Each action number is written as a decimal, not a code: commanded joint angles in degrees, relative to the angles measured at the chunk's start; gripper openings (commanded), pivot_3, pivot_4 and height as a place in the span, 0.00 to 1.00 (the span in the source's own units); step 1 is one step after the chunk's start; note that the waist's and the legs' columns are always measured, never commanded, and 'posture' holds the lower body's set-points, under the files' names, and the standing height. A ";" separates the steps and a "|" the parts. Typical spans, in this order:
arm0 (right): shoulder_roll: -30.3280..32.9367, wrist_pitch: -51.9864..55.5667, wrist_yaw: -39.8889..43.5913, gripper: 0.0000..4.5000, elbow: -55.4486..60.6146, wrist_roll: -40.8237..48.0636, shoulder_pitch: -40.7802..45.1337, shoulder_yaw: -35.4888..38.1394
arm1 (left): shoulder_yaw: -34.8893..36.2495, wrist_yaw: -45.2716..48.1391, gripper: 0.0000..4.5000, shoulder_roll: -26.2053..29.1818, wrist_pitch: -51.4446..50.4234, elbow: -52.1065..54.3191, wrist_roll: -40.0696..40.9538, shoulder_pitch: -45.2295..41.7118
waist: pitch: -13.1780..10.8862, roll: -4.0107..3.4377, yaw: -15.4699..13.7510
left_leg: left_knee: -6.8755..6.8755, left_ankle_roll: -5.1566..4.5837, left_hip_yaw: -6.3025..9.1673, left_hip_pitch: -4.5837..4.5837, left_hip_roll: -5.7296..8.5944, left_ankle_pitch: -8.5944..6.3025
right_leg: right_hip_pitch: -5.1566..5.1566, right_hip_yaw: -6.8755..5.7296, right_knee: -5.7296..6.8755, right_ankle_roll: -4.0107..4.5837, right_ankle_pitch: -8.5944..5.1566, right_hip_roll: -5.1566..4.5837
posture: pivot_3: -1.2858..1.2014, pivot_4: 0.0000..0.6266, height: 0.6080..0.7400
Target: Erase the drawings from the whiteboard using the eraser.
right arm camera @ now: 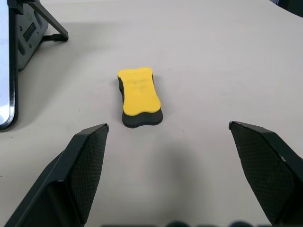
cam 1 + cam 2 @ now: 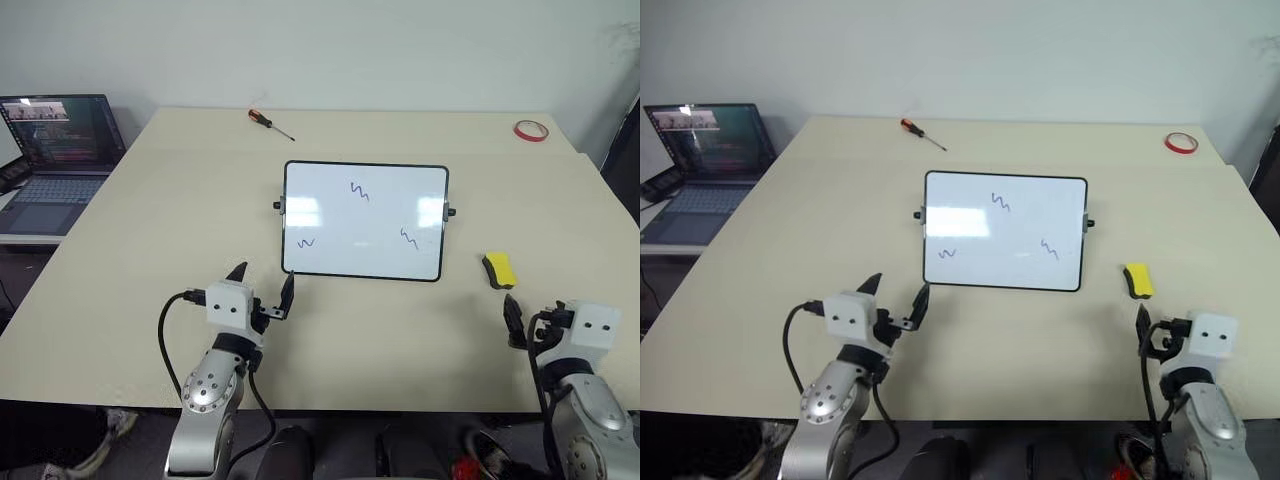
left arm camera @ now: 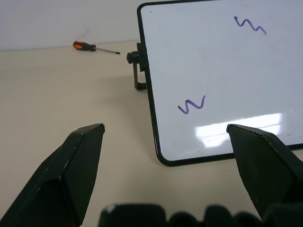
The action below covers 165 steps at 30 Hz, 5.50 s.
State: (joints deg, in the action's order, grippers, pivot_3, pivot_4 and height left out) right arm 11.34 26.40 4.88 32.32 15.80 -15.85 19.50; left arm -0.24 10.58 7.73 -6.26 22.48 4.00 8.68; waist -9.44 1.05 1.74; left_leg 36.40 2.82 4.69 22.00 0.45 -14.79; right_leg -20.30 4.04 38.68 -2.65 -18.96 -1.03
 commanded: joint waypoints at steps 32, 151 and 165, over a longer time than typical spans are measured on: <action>1.14 -0.63 0.91 0.99 -2.31 -0.97 6.38 -2.03 | -0.49 -1.41 1.00 -0.49 -0.03 2.05 -0.57 -2.07 | -0.02 0.00 0.00 | -0.08 0.00 -0.05 -0.01 0.01 0.00 | -0.03 -0.03 -0.02 0.07 0.03 0.00 | 0.52 0.24 1.00; 2.21 14.86 -4.17 0.95 -20.92 5.02 31.25 2.65 | -17.95 43.81 1.00 8.01 6.08 -24.18 5.93 -37.54 | -0.01 -0.04 0.19 | 0.00 -0.02 -0.15 0.15 0.01 0.02 | -0.31 -0.04 0.29 0.08 0.03 0.26 | 0.52 0.24 1.00; 2.15 17.97 -4.93 0.95 -20.71 6.41 31.46 3.04 | -17.92 43.71 1.00 8.00 6.62 -24.40 5.79 -37.39 | -0.01 -0.04 0.18 | 0.01 -0.02 -0.15 0.15 0.01 0.02 | -0.32 -0.04 0.30 0.09 0.03 0.26 | 0.52 0.24 1.00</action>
State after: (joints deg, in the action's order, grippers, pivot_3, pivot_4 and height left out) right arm 12.95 44.70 -0.09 8.93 21.85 15.61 22.34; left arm -18.51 54.49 16.00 -0.77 -2.88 10.01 -28.19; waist -9.46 1.00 1.92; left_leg 36.41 2.80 4.54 22.15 0.47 -14.76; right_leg -20.61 3.99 38.97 -2.56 -18.93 -0.77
